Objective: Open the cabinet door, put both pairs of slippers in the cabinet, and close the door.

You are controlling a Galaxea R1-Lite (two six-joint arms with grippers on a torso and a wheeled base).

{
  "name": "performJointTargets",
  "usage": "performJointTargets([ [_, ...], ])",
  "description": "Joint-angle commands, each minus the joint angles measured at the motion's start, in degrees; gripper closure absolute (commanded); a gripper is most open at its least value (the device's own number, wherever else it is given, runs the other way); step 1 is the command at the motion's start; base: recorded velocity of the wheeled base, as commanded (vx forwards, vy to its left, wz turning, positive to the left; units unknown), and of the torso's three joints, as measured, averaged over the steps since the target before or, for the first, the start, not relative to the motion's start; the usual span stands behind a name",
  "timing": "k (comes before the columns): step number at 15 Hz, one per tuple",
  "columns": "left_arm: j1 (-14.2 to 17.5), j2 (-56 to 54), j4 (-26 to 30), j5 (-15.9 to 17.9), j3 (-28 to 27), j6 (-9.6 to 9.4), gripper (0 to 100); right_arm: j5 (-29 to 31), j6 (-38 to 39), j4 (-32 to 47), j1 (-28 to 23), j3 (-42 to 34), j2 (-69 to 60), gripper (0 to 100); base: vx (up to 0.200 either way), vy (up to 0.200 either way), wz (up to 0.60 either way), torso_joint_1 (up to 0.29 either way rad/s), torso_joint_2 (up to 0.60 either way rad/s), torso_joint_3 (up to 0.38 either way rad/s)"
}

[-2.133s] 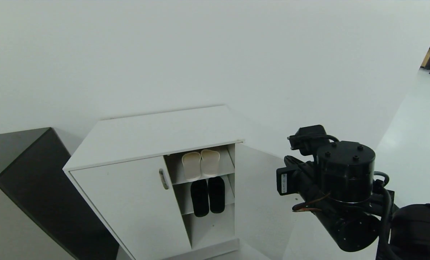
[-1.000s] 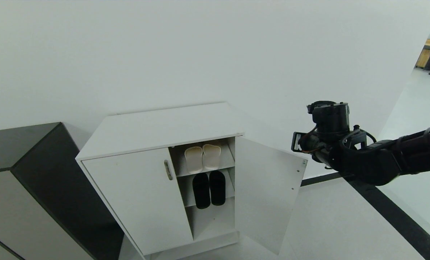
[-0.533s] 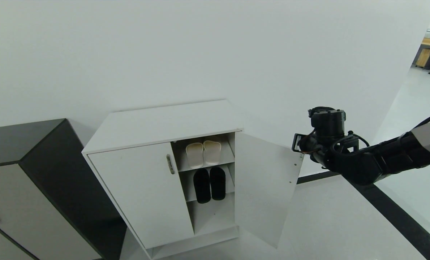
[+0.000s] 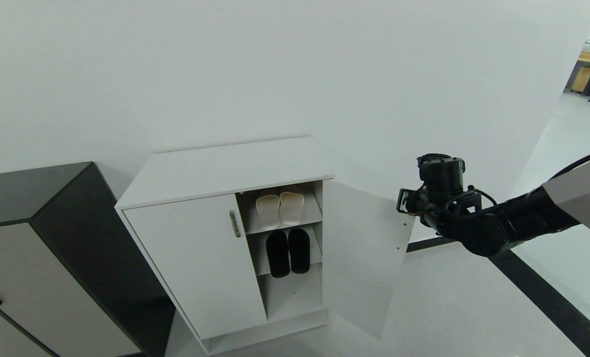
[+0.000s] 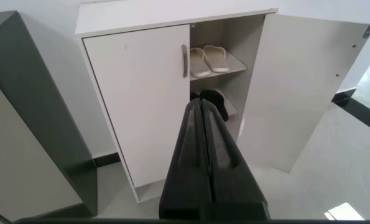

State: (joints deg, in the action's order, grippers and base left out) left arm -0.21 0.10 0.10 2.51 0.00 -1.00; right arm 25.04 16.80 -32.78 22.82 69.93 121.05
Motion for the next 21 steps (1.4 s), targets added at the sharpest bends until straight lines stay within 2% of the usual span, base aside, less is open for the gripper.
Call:
performJointTargets([
  [1, 0.0, 0.0, 0.0, -0.1, 0.0, 0.03, 100, 0.0, 0.0, 0.0, -0.5, 0.7, 1.9, 100, 0.000, 0.000, 0.00, 0.000, 0.00, 0.000],
  [5, 0.0, 0.0, 0.0, -0.1, 0.0, 0.03, 100, 0.0, -0.2, -2.2, -1.3, 1.3, 4.5, 100, 0.000, 0.000, 0.00, 0.000, 0.00, 0.000],
  [15, 0.0, 0.0, 0.0, -0.1, 0.0, 0.03, 100, -0.2, -0.5, -1.8, -1.0, 0.0, 4.3, 100, 0.000, 0.000, 0.00, 0.000, 0.00, 0.000],
  [17, 0.0, 0.0, 0.0, -0.1, 0.0, 0.03, 100, -0.2, -0.6, -1.3, -0.1, -1.1, 3.0, 100, 0.000, 0.000, 0.00, 0.000, 0.00, 0.000],
  [21, 0.0, 0.0, 0.0, -0.1, 0.0, 0.12, 100, -0.2, -0.6, 1.8, 6.2, -5.9, -1.4, 100, 0.000, 0.000, 0.00, 0.000, 0.00, 0.000],
])
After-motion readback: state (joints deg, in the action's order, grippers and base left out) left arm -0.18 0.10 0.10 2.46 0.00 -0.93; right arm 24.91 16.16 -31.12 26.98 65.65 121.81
